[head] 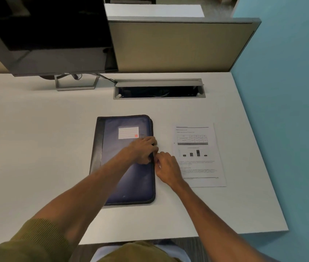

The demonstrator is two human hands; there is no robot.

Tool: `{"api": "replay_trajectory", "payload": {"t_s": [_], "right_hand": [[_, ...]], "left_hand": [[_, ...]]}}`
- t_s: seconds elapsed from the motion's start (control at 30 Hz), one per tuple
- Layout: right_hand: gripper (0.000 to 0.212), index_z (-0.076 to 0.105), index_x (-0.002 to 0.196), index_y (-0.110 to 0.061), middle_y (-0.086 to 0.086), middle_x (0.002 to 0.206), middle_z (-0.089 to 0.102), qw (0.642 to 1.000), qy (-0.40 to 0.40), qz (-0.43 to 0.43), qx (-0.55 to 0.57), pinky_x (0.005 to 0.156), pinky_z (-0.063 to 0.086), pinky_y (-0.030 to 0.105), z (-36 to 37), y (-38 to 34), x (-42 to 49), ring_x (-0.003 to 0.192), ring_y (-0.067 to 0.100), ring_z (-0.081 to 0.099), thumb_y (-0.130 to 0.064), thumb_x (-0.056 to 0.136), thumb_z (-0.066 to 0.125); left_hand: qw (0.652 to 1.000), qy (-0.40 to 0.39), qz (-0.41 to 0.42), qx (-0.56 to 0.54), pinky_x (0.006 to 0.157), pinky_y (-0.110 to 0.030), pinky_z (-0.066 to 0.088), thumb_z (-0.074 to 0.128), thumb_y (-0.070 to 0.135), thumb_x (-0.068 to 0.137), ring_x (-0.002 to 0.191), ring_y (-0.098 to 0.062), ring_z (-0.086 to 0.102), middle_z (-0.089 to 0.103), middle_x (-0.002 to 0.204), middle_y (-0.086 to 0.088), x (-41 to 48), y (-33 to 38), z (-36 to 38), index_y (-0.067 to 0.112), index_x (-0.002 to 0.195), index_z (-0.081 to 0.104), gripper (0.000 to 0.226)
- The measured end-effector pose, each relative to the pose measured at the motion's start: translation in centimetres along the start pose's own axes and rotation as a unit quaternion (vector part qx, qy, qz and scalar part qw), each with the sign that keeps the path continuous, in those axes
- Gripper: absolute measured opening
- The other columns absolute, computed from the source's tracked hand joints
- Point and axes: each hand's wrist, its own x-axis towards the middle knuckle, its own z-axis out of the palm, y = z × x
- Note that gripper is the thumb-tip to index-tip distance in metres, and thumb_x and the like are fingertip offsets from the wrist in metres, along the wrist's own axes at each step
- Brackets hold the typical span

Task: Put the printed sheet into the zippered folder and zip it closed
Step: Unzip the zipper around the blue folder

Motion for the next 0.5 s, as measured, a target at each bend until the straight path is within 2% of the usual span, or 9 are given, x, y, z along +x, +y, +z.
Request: {"api": "replay_trajectory", "payload": {"t_s": [0.1,0.3,0.4,0.5], "right_hand": [[0.023,0.064,0.122,-0.015,0.005,0.123,0.069,1.0,0.009,0.005,0.003,0.101,0.054,0.037,0.2,-0.1,-1.2,0.109,0.022,0.065,-0.031,0.11,0.052],[0.011,0.068,0.106,-0.013,0.007,0.11,0.07,1.0,-0.014,-0.004,-0.009,0.087,0.052,0.035,1.1,0.0,-5.1,0.101,0.024,0.064,-0.021,0.103,0.06],[0.01,0.069,0.098,-0.011,0.007,0.104,0.071,1.0,-0.027,-0.005,-0.007,0.086,0.055,0.038,1.8,0.4,-7.6,0.098,0.026,0.065,-0.015,0.099,0.06],[0.01,0.071,0.095,-0.014,0.003,0.098,0.074,0.999,-0.038,0.016,0.011,0.088,0.056,0.038,2.6,0.5,-9.9,0.093,0.022,0.067,-0.021,0.096,0.064]], "left_hand": [[1.0,-0.001,-0.004,0.015,0.133,-0.043,0.032,0.069,0.032,0.1,0.161,-0.026,0.033,0.038,0.165,-0.006,-0.4,0.6,-0.1,0.021,0.149,0.057,0.051],[0.999,0.015,-0.023,0.032,0.135,-0.043,0.03,0.067,0.03,0.102,0.163,-0.028,0.028,0.035,0.167,-0.006,-1.0,1.1,-0.5,0.023,0.144,0.058,0.044],[0.997,0.039,-0.047,0.055,0.137,-0.047,0.025,0.065,0.031,0.103,0.166,-0.03,0.022,0.031,0.171,-0.007,-1.6,1.6,-0.2,0.024,0.148,0.056,0.046],[0.994,0.045,-0.081,0.054,0.134,-0.055,0.026,0.064,0.03,0.104,0.166,-0.03,0.02,0.027,0.173,-0.006,-2.3,2.6,0.4,0.026,0.149,0.054,0.046]]}}
